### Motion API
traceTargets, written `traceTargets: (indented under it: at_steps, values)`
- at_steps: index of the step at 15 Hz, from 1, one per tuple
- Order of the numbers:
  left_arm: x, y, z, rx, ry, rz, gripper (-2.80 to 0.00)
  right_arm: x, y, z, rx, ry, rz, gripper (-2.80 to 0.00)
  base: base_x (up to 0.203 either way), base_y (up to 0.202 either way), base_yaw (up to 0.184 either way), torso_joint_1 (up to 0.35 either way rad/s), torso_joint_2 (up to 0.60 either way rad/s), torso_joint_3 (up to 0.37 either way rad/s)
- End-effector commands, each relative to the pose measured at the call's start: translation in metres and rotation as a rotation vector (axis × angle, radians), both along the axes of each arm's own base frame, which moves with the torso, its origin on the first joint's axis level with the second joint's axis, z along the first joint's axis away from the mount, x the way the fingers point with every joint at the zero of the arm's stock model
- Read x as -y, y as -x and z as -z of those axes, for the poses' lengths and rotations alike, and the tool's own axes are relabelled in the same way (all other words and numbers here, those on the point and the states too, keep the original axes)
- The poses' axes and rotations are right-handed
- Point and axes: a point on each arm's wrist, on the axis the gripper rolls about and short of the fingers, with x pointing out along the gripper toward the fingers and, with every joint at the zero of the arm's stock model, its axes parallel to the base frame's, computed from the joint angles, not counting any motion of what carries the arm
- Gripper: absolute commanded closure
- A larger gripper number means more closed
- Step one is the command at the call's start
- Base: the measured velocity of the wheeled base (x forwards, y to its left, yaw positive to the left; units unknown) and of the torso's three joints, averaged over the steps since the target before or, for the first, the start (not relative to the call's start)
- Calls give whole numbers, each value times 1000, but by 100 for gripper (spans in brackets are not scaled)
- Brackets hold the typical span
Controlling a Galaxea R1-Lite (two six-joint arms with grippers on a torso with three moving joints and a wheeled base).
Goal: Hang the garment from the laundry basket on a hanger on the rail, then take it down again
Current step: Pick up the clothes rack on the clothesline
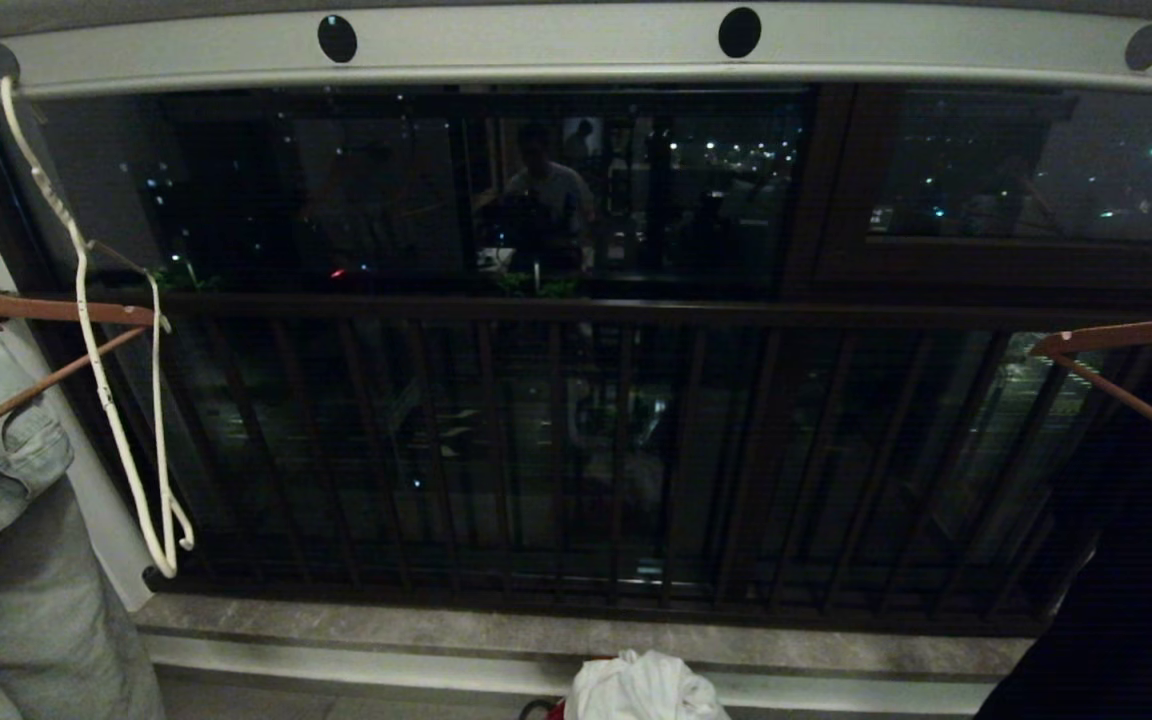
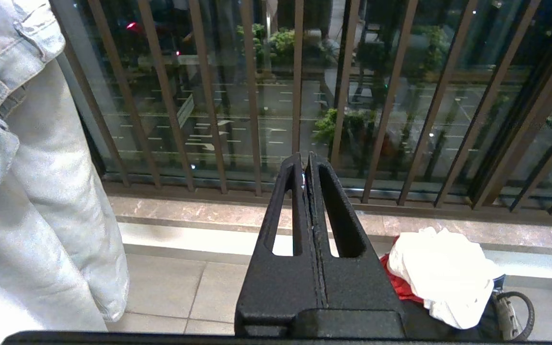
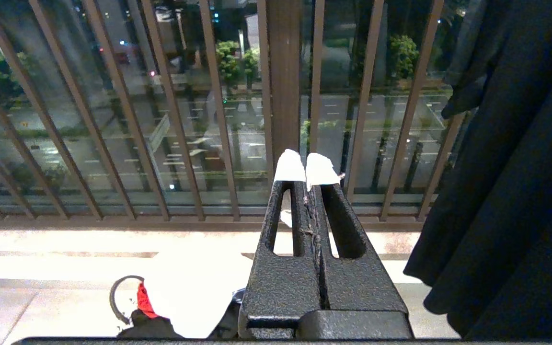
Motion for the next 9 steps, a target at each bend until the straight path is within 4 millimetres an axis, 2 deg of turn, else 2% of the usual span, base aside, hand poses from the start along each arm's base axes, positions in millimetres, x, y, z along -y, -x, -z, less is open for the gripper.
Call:
traceTargets:
  at_steps: [1,9]
  values:
    - [0,0,0,-1,0,-1,0,0,0,0,-1,0,0,0,0,0,0,0,0,0]
    - [0,0,0,-1,3,-5,0,0,0,0,-1,0,0,0,0,0,0,0,0,0]
